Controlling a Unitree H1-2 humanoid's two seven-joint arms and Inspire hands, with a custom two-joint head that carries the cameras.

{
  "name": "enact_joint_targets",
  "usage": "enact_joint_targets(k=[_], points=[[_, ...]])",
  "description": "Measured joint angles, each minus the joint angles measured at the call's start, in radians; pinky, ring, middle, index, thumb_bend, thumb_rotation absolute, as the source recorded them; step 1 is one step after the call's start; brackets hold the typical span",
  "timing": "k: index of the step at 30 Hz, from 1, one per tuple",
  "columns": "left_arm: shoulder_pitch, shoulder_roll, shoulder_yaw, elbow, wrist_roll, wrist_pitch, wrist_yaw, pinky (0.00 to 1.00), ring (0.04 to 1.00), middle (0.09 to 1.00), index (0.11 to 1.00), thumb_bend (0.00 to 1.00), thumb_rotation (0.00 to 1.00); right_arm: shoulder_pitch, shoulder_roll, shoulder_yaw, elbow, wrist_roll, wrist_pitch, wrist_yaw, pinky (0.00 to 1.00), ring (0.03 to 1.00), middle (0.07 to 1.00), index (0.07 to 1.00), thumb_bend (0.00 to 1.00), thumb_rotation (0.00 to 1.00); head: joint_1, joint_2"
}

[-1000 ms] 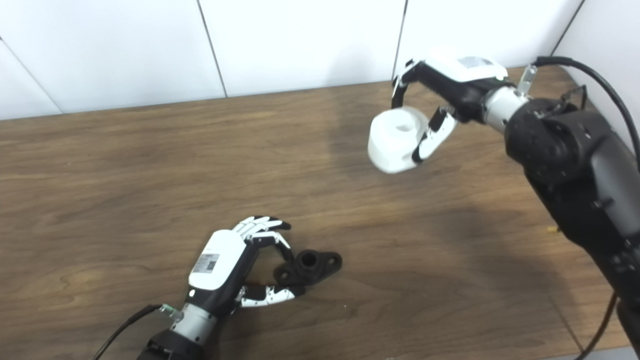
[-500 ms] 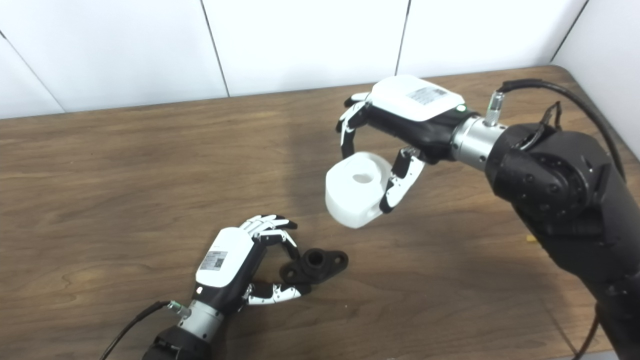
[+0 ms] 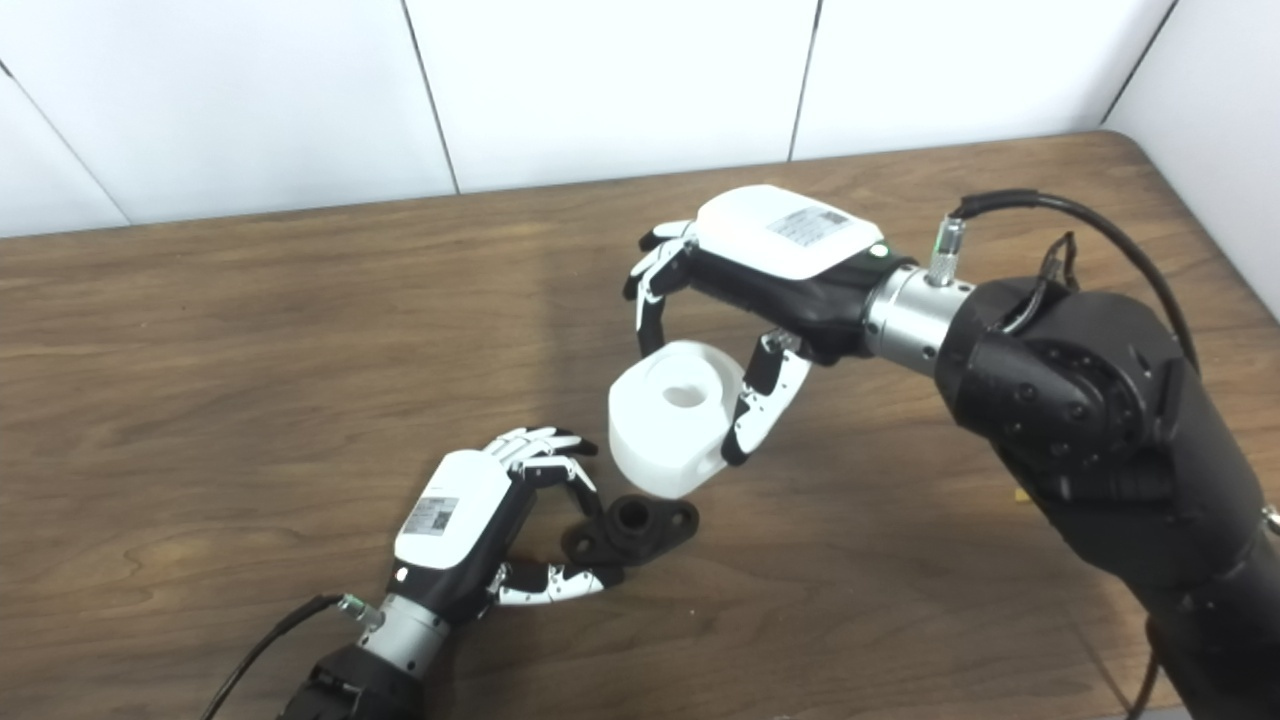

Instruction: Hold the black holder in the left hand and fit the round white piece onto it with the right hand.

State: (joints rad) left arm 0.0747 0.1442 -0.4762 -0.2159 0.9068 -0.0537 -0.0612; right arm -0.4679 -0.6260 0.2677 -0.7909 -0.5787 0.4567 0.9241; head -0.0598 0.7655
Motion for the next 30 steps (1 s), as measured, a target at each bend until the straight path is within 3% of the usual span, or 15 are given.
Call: enact_joint_targets(k=[9, 22, 26, 30], points=[[-0.005, 0.0, 0.004, 0.006, -0.003, -0.001, -0.003, 0.84, 0.845, 0.789, 0.487, 0.52, 0.06, 0.04, 0.043, 0.052, 0.024, -0.023, -0.04, 0.002, 0.91, 0.935, 0.816, 0.482, 0.52, 0.13, 0.014, 0.0], [-0.003, 0.002, 0.007, 0.009, -0.007, -0.003, 0.008, 0.85, 0.855, 0.798, 0.487, 0.52, 0.06, 0.073, 0.116, 0.091, 0.046, -0.073, -0.069, 0.002, 0.85, 0.936, 0.827, 0.482, 0.52, 0.13, 0.021, -0.02], [0.0, 0.002, 0.007, 0.006, -0.007, -0.002, 0.006, 0.86, 0.858, 0.796, 0.487, 0.52, 0.06, 0.083, 0.125, 0.092, 0.046, -0.09, -0.081, 0.001, 0.82, 0.931, 0.822, 0.482, 0.52, 0.13, 0.037, -0.063], [0.011, 0.0, 0.007, 0.002, -0.003, -0.001, 0.007, 0.85, 0.853, 0.795, 0.487, 0.52, 0.06, 0.109, 0.126, 0.088, 0.046, -0.097, -0.124, -0.026, 0.81, 0.933, 0.824, 0.482, 0.52, 0.13, 0.041, -0.061]])
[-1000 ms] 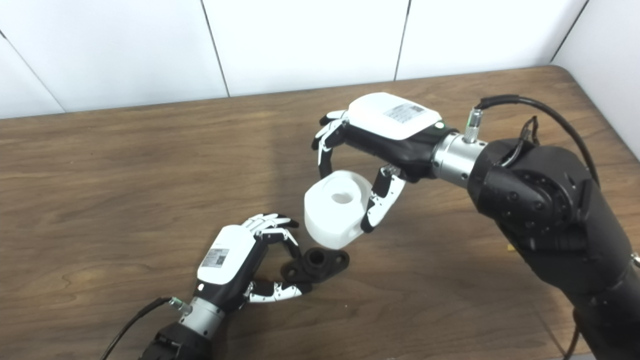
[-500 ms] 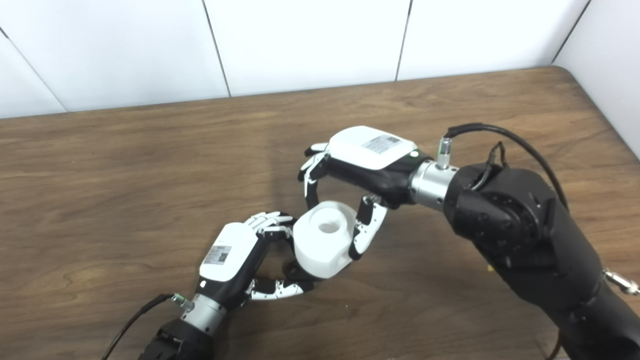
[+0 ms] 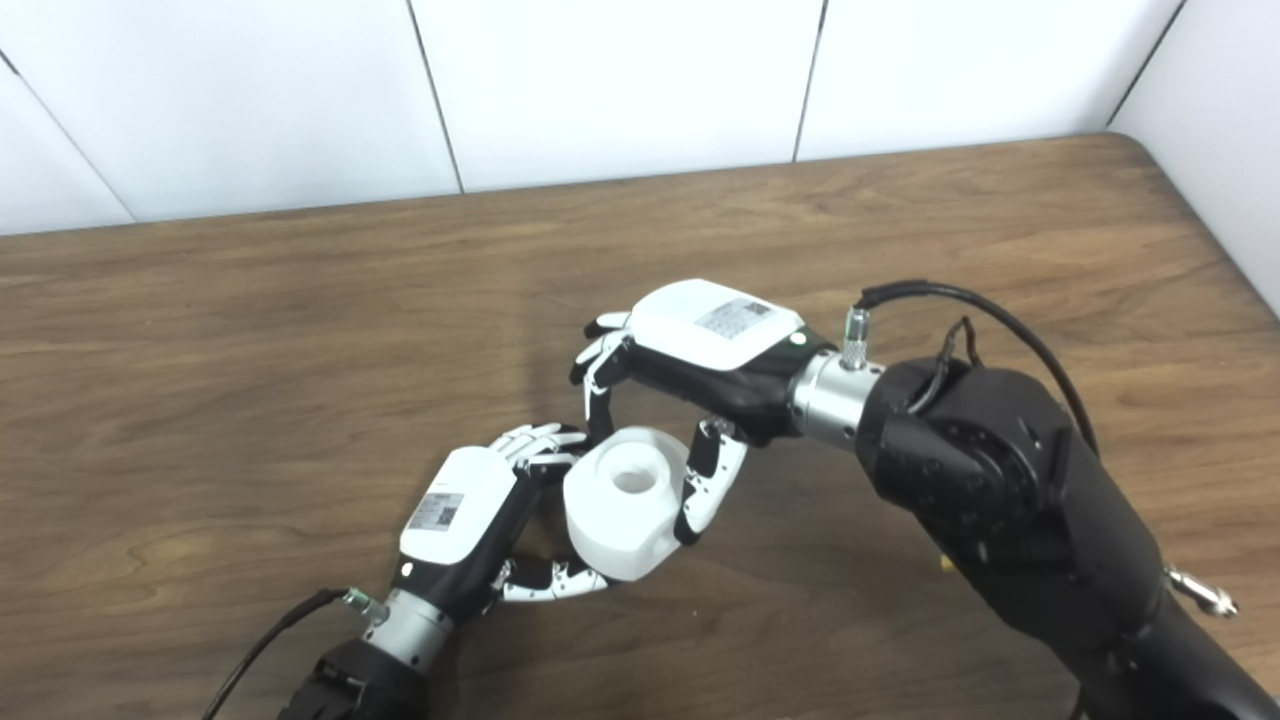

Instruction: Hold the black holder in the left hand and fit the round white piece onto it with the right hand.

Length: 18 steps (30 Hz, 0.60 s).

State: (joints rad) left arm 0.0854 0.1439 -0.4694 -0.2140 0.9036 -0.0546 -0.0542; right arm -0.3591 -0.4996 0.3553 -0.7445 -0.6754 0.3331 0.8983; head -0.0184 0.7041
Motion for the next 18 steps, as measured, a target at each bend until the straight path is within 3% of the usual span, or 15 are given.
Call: enact_joint_targets(k=[11, 18], points=[[0.001, 0.0, 0.0, -0.001, 0.008, 0.0, 0.003, 0.85, 0.853, 0.795, 0.487, 0.52, 0.06, 0.009, 0.001, -0.009, 0.0, -0.009, -0.036, -0.001, 0.81, 0.941, 0.832, 0.483, 0.52, 0.13, -0.005, 0.003], [0.002, 0.0, 0.0, -0.001, 0.007, 0.001, 0.002, 0.84, 0.852, 0.797, 0.487, 0.52, 0.06, 0.032, 0.006, -0.025, 0.017, -0.011, -0.083, -0.043, 0.82, 0.934, 0.828, 0.483, 0.52, 0.13, -0.005, 0.009]])
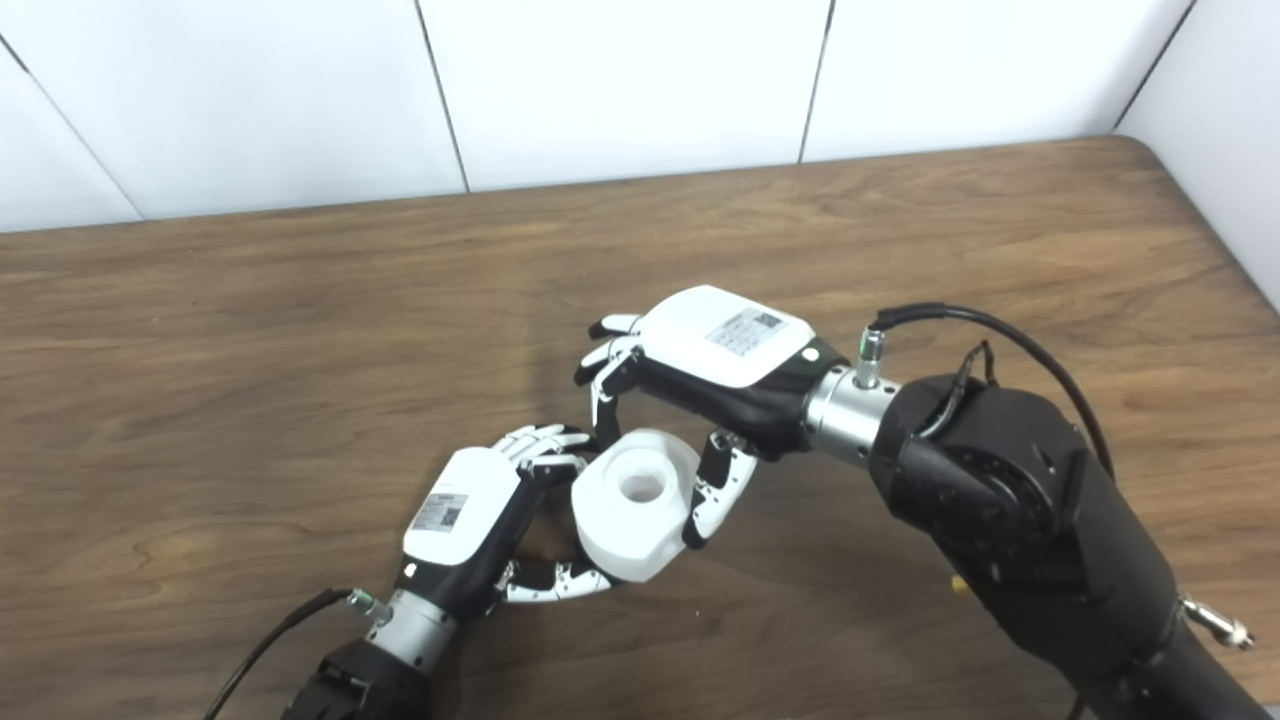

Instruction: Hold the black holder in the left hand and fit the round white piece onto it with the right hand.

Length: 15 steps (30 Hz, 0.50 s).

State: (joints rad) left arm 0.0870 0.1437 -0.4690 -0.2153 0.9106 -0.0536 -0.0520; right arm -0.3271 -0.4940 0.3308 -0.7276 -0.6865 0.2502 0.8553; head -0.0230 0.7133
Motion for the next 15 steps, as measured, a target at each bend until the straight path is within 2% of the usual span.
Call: enact_joint_targets(k=[10, 15], points=[[0.004, -0.006, -0.004, -0.005, 0.003, 0.014, -0.001, 0.86, 0.853, 0.796, 0.487, 0.52, 0.06, 0.047, -0.002, -0.022, 0.003, -0.015, -0.097, -0.066, 0.84, 0.934, 0.826, 0.483, 0.52, 0.13, 0.021, -0.018], [0.004, -0.009, -0.009, -0.007, 0.008, 0.025, 0.0, 0.85, 0.85, 0.795, 0.487, 0.52, 0.06, 0.062, -0.002, -0.033, 0.003, -0.012, -0.11, -0.075, 0.84, 0.929, 0.825, 0.484, 0.52, 0.13, 0.031, -0.015]])
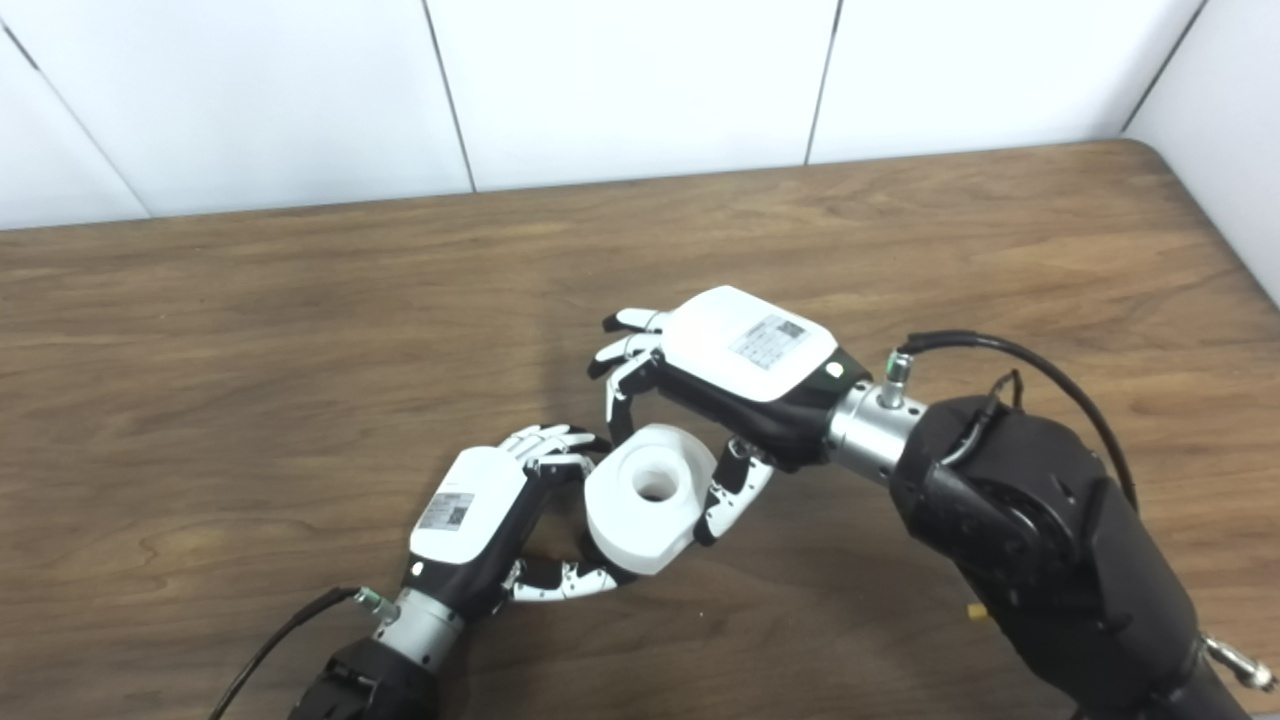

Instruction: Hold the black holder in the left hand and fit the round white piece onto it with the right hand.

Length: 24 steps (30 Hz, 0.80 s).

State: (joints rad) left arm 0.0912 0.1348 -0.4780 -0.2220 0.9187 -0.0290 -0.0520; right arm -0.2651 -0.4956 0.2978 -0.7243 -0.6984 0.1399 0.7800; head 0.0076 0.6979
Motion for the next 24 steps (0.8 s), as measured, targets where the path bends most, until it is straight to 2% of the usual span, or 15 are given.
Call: enact_joint_targets(k=[24], points=[[-0.002, -0.007, -0.008, 0.001, 0.013, 0.008, 0.001, 0.85, 0.85, 0.795, 0.487, 0.52, 0.06, 0.009, 0.024, 0.001, 0.038, -0.015, -0.029, 0.0, 0.84, 0.937, 0.828, 0.483, 0.52, 0.13, 0.005, 0.008]])
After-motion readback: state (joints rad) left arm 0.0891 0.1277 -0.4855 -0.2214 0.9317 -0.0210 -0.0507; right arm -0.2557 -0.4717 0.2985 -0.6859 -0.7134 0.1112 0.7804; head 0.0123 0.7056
